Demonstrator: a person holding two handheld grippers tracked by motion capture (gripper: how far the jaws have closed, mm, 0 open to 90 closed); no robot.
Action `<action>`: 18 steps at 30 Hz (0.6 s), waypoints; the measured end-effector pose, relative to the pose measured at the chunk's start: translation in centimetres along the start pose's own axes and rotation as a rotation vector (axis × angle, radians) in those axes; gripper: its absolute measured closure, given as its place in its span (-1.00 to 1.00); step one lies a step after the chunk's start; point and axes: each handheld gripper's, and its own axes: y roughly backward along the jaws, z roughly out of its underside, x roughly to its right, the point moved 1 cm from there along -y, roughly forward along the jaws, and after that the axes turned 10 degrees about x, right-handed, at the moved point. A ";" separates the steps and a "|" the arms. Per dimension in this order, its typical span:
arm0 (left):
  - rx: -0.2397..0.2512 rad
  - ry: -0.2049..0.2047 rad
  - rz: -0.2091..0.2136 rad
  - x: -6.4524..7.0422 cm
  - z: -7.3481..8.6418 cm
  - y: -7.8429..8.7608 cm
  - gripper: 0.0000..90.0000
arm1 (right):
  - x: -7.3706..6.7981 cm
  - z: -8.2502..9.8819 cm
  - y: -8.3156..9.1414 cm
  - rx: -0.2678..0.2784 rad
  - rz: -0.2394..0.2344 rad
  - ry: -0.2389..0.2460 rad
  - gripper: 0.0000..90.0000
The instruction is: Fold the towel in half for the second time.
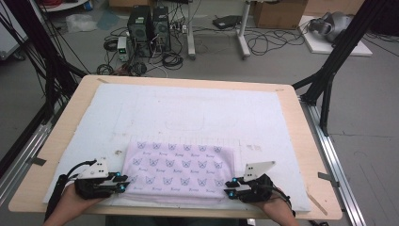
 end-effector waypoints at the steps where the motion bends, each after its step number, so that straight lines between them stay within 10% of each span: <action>1: -0.005 -0.005 -0.003 0.1 -0.1 0.0 0.79 | 0.0 0.0 0.0 -0.002 -0.003 -0.002 0.74; 18: 0.031 0.000 0.022 0.9 -0.9 2.0 0.88 | -0.3 -0.8 1.4 0.041 -0.046 -0.002 0.89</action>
